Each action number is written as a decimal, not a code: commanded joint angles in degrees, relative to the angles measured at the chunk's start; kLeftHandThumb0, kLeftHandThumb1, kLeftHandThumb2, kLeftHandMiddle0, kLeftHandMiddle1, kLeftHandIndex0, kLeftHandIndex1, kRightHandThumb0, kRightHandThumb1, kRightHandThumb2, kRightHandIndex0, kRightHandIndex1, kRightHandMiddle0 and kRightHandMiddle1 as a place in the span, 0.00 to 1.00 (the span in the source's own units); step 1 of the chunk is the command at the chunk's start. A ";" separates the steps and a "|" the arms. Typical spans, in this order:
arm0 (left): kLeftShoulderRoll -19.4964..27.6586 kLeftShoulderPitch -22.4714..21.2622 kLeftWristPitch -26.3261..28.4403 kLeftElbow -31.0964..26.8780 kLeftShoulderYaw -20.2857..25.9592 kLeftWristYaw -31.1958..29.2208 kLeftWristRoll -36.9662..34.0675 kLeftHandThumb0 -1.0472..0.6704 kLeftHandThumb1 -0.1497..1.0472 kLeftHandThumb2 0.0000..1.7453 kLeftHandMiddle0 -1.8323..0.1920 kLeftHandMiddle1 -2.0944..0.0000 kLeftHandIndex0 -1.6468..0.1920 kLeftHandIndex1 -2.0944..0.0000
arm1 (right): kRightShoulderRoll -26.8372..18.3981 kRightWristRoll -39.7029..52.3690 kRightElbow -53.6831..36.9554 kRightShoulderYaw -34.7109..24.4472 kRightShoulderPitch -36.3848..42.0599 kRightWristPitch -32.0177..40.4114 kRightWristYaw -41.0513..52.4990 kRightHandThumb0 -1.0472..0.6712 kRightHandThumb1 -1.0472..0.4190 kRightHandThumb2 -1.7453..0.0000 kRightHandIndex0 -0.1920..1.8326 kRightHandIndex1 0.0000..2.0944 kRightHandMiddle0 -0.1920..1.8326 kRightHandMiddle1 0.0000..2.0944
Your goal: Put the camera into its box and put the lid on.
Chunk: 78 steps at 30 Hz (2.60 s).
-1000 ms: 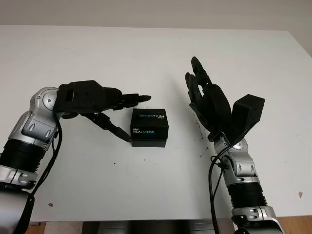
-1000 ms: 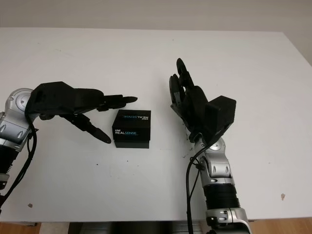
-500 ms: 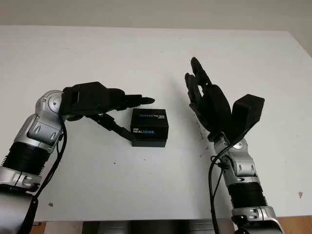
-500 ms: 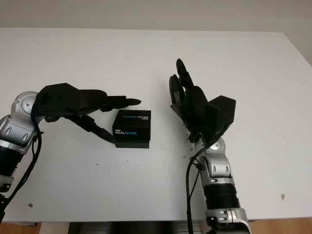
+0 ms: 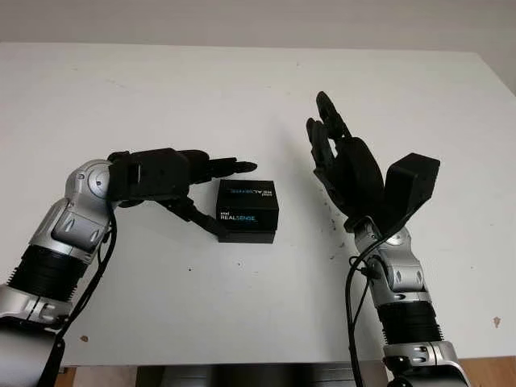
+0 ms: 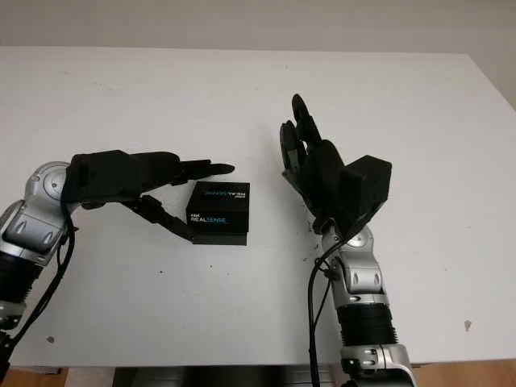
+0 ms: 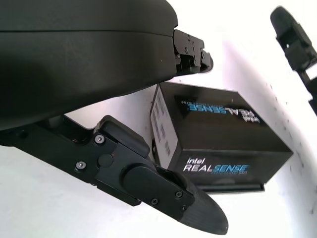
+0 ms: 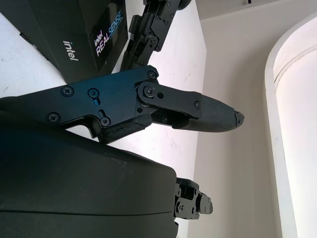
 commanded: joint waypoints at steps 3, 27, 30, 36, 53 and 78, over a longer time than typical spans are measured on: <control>-0.72 2.55 1.99 -1.67 -0.76 1.86 1.37 0.17 0.81 0.03 0.88 0.65 0.87 0.76 | -0.25 0.07 -1.19 -0.18 0.23 -0.15 0.12 0.23 0.00 0.65 0.05 0.02 0.06 0.02; -3.51 5.55 2.01 -2.41 1.31 8.29 -1.20 0.36 0.89 0.03 0.86 0.30 0.91 0.28 | -0.09 0.92 -1.46 -1.01 0.02 1.03 -0.11 0.23 0.00 0.66 0.05 0.02 0.06 0.02; -3.92 6.01 2.46 -2.94 1.84 8.82 -2.08 0.42 0.94 0.04 0.87 0.24 0.90 0.24 | -0.10 0.88 -1.50 -1.00 -0.02 1.16 -0.16 0.23 0.00 0.65 0.05 0.02 0.06 0.03; -5.15 8.34 4.68 -7.32 3.78 11.06 -4.00 0.48 1.00 0.07 0.83 0.18 0.90 0.20 | -0.05 0.86 -1.44 -1.00 0.05 0.97 -0.07 0.24 0.00 0.65 0.05 0.02 0.06 0.02; -6.50 14.51 -3.66 -13.14 5.30 18.49 -3.85 0.45 1.00 0.18 0.81 0.12 0.91 0.22 | -0.06 0.95 -1.25 -1.08 0.09 0.87 0.15 0.23 0.00 0.67 0.05 0.03 0.06 0.03; -6.36 16.13 -19.86 -5.48 5.81 24.95 -0.67 0.46 1.00 0.18 0.83 0.12 0.93 0.18 | -0.54 1.35 -1.39 -1.45 0.17 1.03 1.12 0.23 0.00 0.66 0.05 0.02 0.06 0.02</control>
